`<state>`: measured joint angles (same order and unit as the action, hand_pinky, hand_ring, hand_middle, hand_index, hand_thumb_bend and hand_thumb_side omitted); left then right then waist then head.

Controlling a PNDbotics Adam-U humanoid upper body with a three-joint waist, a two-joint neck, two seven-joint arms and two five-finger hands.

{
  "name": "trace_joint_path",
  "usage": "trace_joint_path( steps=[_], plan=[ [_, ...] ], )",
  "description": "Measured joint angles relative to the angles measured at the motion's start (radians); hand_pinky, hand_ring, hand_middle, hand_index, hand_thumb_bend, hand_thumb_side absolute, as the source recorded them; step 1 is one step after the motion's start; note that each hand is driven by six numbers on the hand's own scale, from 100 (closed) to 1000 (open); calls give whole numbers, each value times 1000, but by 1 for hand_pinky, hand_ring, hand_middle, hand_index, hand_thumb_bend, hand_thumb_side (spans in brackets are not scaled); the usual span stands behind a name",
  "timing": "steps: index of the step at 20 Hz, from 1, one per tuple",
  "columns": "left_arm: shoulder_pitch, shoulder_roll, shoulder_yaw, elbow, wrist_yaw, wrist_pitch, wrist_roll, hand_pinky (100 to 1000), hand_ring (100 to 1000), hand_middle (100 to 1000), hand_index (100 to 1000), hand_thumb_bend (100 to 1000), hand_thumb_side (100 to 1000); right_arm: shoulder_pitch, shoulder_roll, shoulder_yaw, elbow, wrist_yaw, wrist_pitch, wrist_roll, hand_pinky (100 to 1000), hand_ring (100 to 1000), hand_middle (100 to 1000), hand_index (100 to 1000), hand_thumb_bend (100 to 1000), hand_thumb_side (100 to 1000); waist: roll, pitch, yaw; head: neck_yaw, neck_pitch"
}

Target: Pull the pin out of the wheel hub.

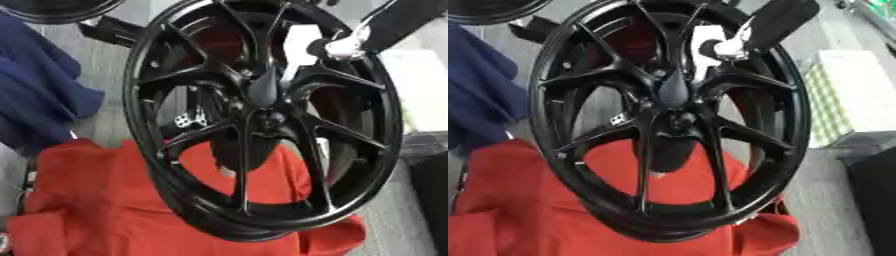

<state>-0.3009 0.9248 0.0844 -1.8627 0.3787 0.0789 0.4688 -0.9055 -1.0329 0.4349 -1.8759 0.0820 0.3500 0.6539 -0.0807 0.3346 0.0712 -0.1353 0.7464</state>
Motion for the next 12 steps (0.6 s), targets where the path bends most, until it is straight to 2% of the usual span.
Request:
trace_joint_path(
  steps=[12],
  plan=[
    [-5, -1, 0, 0, 0, 1, 1, 747, 761, 806, 853, 600, 696, 0, 9, 3, 32, 12, -14, 17, 867, 894, 852, 899, 356, 277, 0, 16, 4, 0, -4]
  ],
)
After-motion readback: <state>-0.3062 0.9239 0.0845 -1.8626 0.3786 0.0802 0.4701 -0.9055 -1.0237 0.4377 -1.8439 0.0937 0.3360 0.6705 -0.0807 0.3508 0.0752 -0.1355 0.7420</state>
